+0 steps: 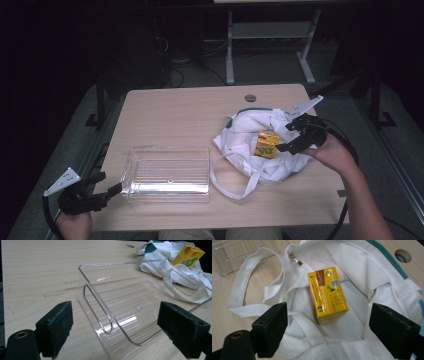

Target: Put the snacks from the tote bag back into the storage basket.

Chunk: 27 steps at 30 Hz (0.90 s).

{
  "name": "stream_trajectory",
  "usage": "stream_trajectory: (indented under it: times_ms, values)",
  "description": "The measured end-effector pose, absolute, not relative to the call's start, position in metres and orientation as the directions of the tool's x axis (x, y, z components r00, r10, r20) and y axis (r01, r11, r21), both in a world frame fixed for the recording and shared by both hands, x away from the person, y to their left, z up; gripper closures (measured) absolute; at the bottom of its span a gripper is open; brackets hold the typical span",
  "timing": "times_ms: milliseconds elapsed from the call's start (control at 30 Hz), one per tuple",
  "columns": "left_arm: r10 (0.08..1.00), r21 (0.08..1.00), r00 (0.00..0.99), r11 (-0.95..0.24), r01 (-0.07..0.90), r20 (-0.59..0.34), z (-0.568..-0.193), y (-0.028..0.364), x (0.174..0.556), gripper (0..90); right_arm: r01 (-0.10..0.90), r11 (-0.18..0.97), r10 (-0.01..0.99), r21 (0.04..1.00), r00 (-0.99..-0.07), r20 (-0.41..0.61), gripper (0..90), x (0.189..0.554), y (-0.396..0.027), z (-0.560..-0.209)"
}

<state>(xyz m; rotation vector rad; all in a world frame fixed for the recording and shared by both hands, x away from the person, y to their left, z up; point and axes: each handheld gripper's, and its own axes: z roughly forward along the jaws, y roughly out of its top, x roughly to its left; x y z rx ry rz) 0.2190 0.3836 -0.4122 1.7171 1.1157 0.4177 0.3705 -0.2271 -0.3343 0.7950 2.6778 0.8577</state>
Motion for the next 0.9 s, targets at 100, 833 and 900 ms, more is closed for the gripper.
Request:
stream_trajectory:
  times_ms: [100, 833, 900]
  values:
    - [0.83, 0.872, 0.514, -0.07, 0.484, -0.218, -0.412, 0.384, 0.219, 12.8, 0.416, 0.701, 0.543, 0.579, -0.838, -0.055, 15.1, 0.376, -0.222, -0.334]
    - [0.829, 0.871, 0.512, -0.066, 0.487, -0.223, -0.413, 0.384, 0.22, 12.8, 0.417, 0.764, 0.503, 0.493, -0.863, -0.05, 21.0, 0.4, -0.2, -0.356]
    - [0.829, 0.871, 0.513, -0.066, 0.487, -0.224, -0.413, 0.384, 0.22, 12.8, 0.421, 0.766, 0.503, 0.485, -0.863, -0.046, 21.7, 0.401, -0.198, -0.358]
